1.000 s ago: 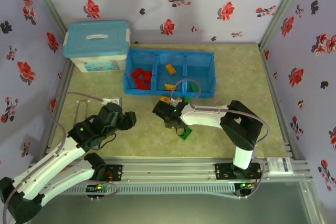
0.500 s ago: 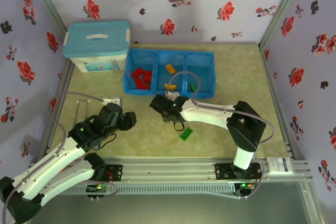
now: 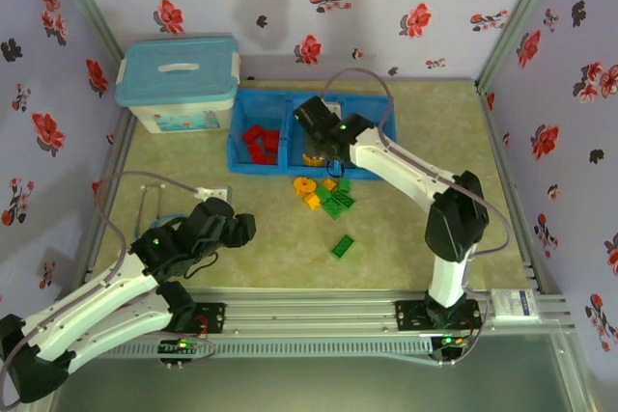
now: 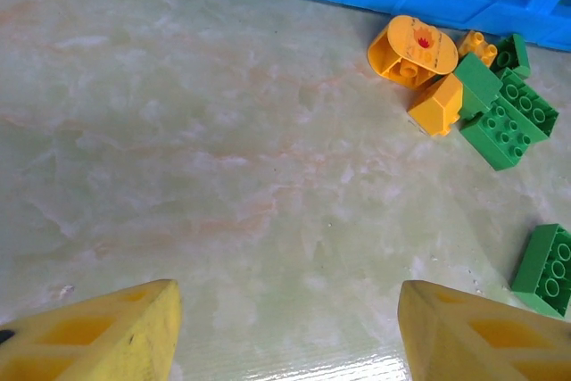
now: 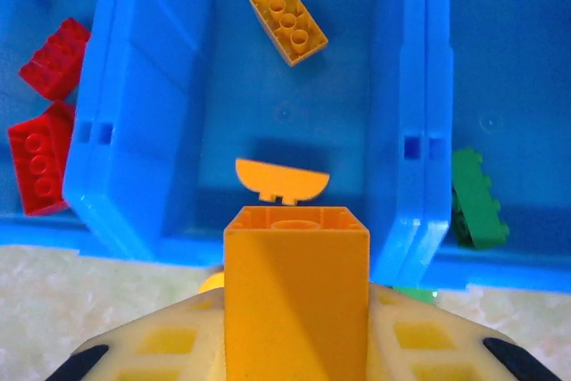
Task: Sort the legos into containers by color
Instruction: Place the lego in the container.
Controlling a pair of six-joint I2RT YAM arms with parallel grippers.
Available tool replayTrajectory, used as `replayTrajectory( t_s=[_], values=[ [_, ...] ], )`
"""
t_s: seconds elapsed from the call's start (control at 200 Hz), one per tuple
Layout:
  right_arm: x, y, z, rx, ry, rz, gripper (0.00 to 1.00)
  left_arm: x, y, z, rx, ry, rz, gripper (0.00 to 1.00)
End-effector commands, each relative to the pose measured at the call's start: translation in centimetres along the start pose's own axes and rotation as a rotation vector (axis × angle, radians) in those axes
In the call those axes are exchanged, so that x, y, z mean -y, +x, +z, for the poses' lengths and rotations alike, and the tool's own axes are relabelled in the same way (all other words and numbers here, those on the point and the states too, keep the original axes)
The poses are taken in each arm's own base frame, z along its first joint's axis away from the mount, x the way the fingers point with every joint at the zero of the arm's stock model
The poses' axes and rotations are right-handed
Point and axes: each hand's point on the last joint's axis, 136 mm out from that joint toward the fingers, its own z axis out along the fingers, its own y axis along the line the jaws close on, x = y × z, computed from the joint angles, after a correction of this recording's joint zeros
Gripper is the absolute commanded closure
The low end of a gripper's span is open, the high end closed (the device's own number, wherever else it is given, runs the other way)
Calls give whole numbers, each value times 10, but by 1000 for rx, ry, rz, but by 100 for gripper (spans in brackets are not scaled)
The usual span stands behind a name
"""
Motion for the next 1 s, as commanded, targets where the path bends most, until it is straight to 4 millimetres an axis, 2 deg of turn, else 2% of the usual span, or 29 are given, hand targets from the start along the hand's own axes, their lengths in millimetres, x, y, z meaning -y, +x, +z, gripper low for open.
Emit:
replayTrajectory(
  t_s=[0.0, 0.21, 0.245, 0.285, 0.3, 0.325, 0.395, 0.525, 0.705, 0.735, 0.835, 0.995],
  values=[
    [0, 11, 24, -97, 33, -83, 73, -4, 1, -2, 12, -27, -13, 35],
    [-7, -17, 47, -97, 57, -96, 71, -1, 2, -6, 13, -27, 3, 35],
    [-8, -22, 49, -93, 64, -99, 65, 0, 2, -7, 15, -27, 5, 35],
    [-8, -28, 47, -82, 74, -103, 43, 1, 3, -7, 15, -23, 6, 35],
    [-7, -29, 47, -82, 81, -105, 32, 2, 3, -7, 15, -24, 8, 35],
    [-7, -32, 44, -77, 86, -104, 23, 3, 3, -7, 15, -22, 10, 35],
    [-7, -40, 31, -51, 89, -103, 20, 7, 2, -6, 16, -11, 20, 35],
    [-3, -42, 6, 15, 84, -95, 19, 18, 2, -1, 13, 13, 54, 35],
    [9, -21, -22, 67, 37, -58, 19, 43, 6, 11, -13, 90, 90, 33],
    [14, -10, -20, 58, 41, -56, 19, 47, 6, 13, -15, 102, 90, 33],
    [24, 7, -34, 82, 11, -26, 19, 58, 6, 21, -25, 125, 94, 32],
    [50, 51, -43, 73, -1, 16, 20, 78, 8, 41, -68, 137, 126, 31]
  ],
)
